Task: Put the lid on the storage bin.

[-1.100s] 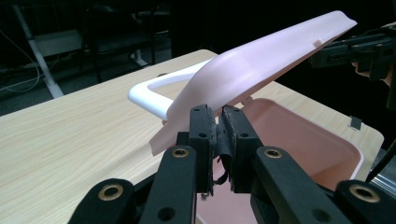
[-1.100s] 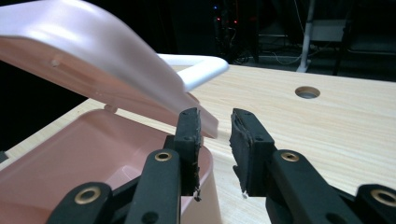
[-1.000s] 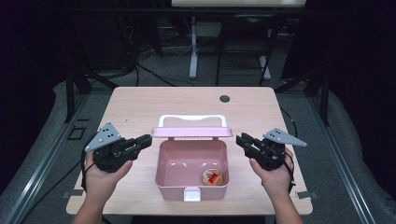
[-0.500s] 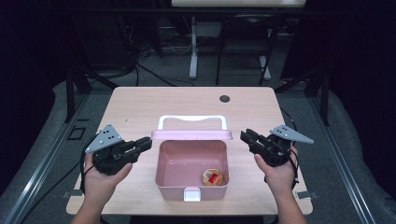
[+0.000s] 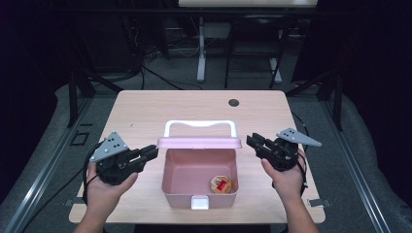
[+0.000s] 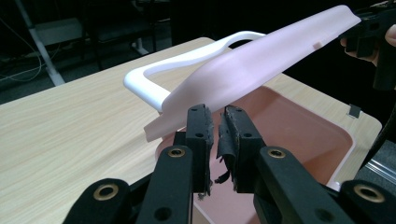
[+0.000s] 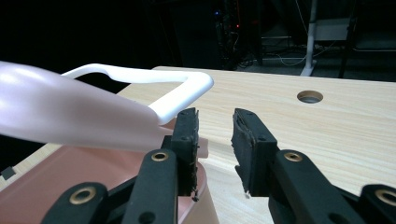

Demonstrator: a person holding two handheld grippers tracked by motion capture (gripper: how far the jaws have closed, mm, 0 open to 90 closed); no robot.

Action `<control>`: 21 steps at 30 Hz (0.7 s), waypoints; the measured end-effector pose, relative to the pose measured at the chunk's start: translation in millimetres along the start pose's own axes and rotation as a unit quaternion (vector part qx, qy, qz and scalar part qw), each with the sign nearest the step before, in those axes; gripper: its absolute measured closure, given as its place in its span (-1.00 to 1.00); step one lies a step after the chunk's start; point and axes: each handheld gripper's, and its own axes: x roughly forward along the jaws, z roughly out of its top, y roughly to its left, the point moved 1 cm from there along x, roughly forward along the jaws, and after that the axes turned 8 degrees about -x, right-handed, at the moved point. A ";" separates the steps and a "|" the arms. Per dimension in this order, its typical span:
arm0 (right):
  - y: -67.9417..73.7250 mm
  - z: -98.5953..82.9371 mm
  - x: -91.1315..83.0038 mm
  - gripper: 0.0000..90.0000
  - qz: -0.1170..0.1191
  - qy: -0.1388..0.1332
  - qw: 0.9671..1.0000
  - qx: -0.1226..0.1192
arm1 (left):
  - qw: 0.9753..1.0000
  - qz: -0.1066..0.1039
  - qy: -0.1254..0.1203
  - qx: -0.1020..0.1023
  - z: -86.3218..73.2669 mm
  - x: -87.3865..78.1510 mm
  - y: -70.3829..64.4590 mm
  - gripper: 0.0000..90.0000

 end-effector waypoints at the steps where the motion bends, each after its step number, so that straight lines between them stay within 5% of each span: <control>1: -0.1 -0.1 0.5 0.55 0.001 0.000 1.000 0.000 | 1.000 0.001 0.002 0.001 -0.6 -0.4 -0.5 0.79; 21: -0.9 -1.5 2.2 0.54 0.002 -0.001 1.000 0.002 | 1.000 0.001 0.005 0.000 -7.0 -2.6 -4.2 0.79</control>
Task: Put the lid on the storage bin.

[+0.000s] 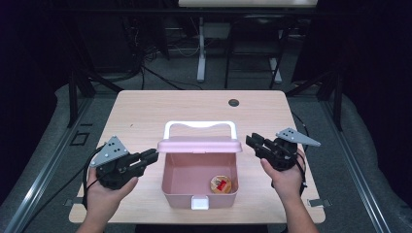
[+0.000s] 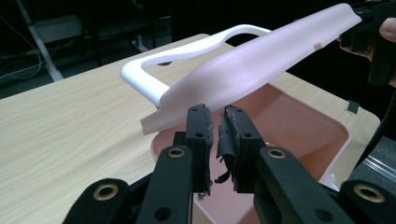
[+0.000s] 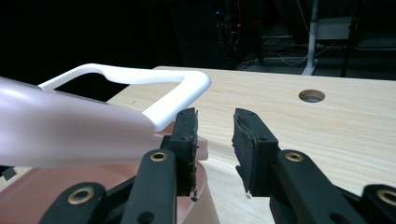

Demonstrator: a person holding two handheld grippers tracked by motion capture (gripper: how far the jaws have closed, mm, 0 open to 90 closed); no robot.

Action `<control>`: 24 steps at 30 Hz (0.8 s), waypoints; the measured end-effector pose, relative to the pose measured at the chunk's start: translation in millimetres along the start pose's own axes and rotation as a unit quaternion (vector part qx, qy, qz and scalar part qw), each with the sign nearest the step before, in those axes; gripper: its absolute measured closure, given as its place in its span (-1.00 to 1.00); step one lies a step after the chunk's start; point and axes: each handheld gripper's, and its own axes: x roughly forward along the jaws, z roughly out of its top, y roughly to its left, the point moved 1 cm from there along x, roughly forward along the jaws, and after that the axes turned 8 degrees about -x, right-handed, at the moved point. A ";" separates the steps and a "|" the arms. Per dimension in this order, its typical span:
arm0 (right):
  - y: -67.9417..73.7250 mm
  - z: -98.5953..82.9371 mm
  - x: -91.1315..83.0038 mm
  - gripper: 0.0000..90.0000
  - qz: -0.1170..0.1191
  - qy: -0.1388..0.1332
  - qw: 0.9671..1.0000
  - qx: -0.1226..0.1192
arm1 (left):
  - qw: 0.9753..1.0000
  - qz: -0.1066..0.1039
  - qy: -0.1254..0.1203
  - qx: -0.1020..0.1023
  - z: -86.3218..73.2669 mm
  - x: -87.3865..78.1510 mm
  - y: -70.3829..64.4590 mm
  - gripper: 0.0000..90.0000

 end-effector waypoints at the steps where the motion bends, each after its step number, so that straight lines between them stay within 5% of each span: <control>1: 0.1 0.0 0.3 0.54 0.001 0.000 1.000 0.000 | 1.000 0.001 0.000 -0.002 -0.6 0.0 -0.3 0.79; 24: -2.4 -1.2 3.4 0.53 -0.001 0.002 1.000 0.008 | 1.000 -0.005 0.010 -0.003 -10.1 -2.2 -2.9 0.78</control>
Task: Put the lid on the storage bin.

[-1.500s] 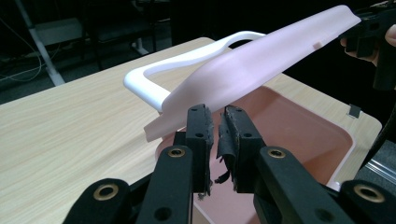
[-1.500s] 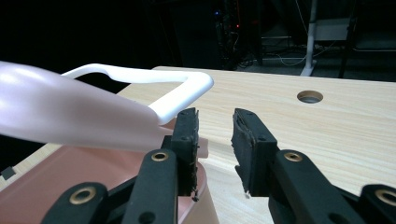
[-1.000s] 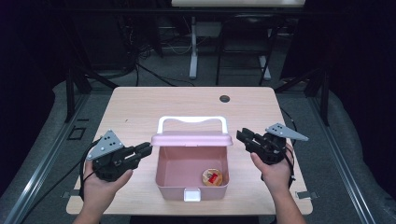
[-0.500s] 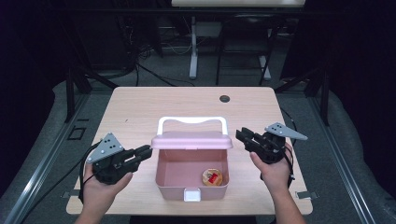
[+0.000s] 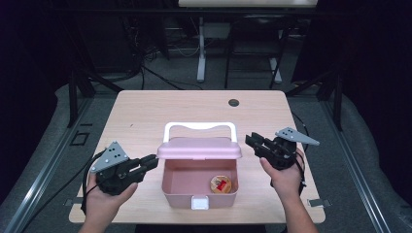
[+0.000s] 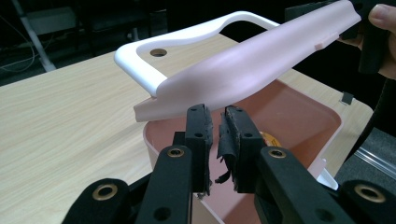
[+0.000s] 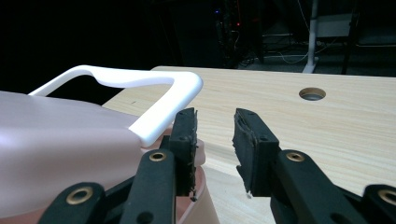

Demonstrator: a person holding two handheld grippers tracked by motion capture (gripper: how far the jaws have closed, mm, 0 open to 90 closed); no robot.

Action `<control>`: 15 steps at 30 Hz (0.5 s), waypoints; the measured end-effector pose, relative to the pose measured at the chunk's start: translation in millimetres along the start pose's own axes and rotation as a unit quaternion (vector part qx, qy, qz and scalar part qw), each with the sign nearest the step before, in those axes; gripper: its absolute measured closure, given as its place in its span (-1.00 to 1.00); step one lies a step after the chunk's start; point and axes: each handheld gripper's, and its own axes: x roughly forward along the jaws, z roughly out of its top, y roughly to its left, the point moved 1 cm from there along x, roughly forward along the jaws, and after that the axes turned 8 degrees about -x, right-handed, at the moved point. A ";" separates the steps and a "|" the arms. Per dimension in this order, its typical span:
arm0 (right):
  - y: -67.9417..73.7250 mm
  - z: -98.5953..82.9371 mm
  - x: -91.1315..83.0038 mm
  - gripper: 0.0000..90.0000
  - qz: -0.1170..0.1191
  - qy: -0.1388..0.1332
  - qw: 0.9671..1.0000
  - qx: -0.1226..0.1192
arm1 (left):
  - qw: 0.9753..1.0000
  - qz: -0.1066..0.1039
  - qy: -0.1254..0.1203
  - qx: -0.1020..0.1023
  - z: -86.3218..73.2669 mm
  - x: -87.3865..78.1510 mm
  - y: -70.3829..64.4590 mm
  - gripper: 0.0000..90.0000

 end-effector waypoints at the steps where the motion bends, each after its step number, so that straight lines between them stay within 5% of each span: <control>1: -0.1 0.0 0.0 0.53 0.000 0.000 1.000 0.000 | 1.000 -0.001 0.000 -0.002 -0.5 0.0 -0.1 0.78; 15: 0.0 -0.5 0.7 0.53 -0.003 -0.001 1.000 0.000 | 1.000 -0.002 0.004 -0.001 -7.4 -1.1 -2.1 0.78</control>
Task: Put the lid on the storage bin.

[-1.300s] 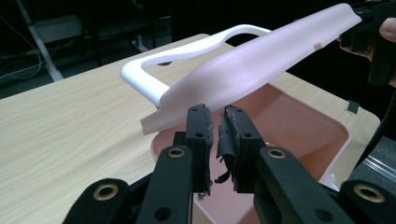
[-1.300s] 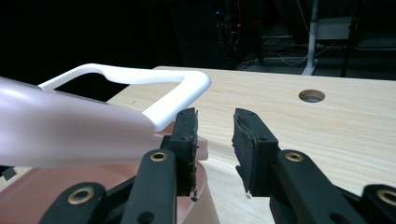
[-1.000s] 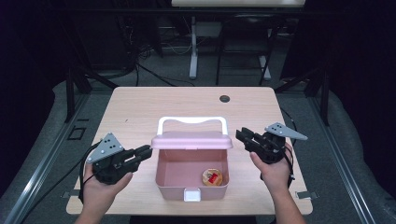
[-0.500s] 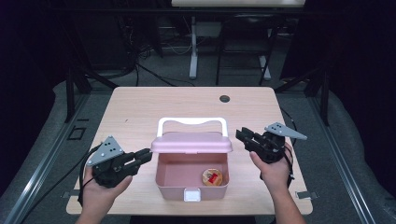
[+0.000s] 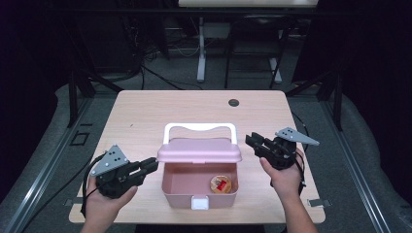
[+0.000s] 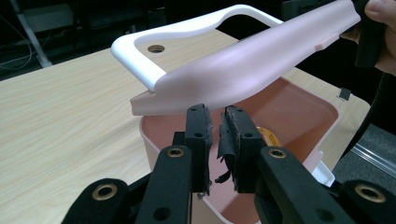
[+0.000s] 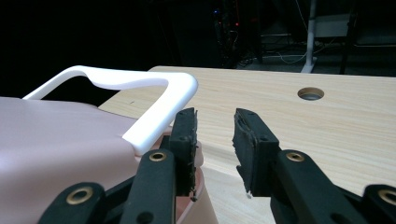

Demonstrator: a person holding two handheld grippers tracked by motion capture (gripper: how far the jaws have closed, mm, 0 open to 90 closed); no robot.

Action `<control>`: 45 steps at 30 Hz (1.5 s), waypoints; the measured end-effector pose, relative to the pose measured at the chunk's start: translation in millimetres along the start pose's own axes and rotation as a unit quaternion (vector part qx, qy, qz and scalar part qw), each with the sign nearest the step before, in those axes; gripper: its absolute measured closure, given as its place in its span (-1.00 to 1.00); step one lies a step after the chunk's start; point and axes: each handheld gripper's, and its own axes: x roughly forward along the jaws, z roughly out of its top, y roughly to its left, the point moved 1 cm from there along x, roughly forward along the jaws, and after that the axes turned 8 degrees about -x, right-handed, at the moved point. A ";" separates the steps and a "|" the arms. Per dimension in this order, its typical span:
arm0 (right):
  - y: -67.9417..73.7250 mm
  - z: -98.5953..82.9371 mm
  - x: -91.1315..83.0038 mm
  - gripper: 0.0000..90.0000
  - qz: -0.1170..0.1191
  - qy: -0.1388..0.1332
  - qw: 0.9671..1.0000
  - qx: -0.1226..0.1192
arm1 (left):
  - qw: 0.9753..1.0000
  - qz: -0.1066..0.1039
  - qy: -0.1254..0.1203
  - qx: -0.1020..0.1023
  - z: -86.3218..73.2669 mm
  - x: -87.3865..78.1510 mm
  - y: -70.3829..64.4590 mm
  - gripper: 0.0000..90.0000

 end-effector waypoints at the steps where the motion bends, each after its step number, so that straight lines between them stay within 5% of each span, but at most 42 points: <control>1: 0.1 0.0 -0.3 0.53 0.000 0.000 1.000 0.000 | 1.000 0.000 0.003 0.000 -0.5 -0.5 -0.1 0.78; 45: -0.4 -2.9 3.4 0.53 -0.003 0.006 1.000 0.002 | 1.000 -0.016 0.014 -0.007 -40.0 0.8 -4.9 0.80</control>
